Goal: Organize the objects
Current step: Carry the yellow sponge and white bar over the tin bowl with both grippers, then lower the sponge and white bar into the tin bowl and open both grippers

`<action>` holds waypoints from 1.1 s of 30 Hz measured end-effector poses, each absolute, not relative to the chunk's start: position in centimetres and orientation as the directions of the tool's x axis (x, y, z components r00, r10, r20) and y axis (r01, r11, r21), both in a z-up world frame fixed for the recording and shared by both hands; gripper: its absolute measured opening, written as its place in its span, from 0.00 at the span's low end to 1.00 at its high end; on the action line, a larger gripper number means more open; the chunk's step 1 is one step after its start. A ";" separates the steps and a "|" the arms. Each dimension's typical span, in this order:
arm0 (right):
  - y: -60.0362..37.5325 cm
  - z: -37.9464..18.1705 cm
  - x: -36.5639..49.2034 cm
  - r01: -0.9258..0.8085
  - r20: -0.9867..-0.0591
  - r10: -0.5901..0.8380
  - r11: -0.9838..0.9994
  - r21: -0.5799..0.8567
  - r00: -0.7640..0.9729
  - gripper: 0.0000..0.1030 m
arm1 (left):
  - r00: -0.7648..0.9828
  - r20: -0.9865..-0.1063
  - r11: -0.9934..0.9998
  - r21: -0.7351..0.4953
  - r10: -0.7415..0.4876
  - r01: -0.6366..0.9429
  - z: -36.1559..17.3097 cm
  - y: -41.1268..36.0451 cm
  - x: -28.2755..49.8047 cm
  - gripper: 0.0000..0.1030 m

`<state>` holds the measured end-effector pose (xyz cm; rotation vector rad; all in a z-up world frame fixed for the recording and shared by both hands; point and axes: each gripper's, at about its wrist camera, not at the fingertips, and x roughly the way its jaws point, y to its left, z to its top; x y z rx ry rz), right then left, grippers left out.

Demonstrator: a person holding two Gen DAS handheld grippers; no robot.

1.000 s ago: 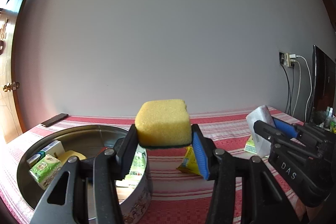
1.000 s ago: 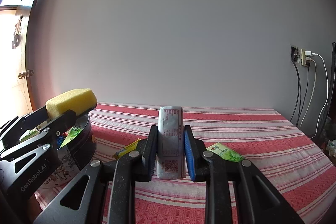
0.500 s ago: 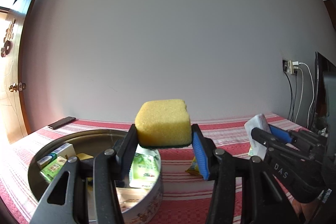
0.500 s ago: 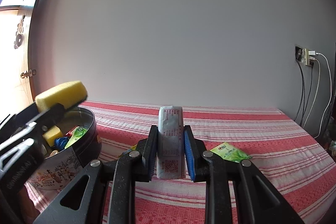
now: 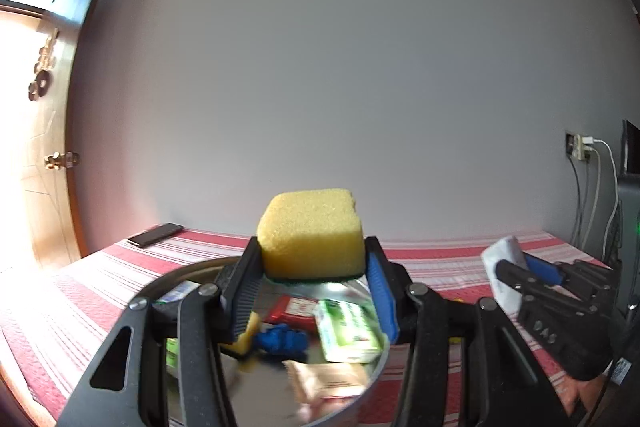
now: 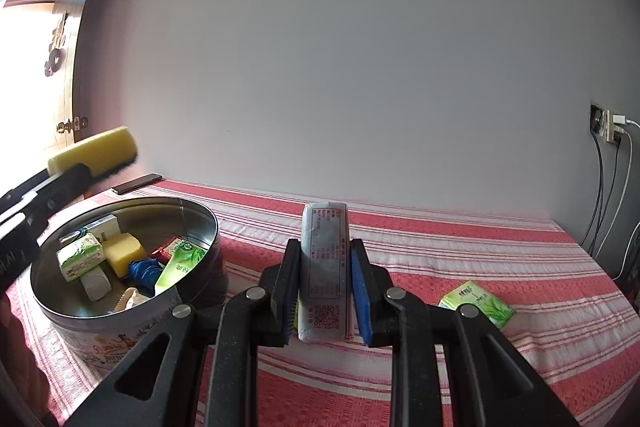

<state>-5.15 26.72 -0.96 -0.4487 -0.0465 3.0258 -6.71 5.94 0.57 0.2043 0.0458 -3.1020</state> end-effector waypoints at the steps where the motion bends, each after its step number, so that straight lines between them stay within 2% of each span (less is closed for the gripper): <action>1: 27.0 -0.8 -5.2 -0.088 -0.286 0.098 -0.995 -0.046 -0.953 0.25 | -0.991 -0.130 -0.999 -0.031 -0.037 0.042 0.6 5.7 -6.7 0.48; 8: 28.8 1.1 -4.2 -0.117 -0.262 0.116 -0.993 -0.011 -0.958 0.25 | -0.988 -0.143 -0.998 -0.031 -0.051 0.056 0.8 5.1 -7.1 0.48; 17: 25.0 3.0 -6.4 0.053 -0.277 -0.060 -0.998 0.033 -0.959 0.25 | -0.978 -0.175 -0.993 0.000 -0.114 0.115 0.3 3.5 -8.2 0.49; 26: 20.5 3.7 -9.3 0.175 -0.320 -0.175 -0.984 0.027 -0.931 0.25 | -0.961 -0.228 -0.987 -0.008 -0.156 0.162 -0.6 0.6 -9.4 0.49; 33: 17.8 2.3 -12.0 0.230 -0.386 -0.231 -0.972 0.048 -0.893 0.26 | -0.948 -0.264 -0.983 -0.001 -0.179 0.186 -1.1 -0.7 -9.8 0.49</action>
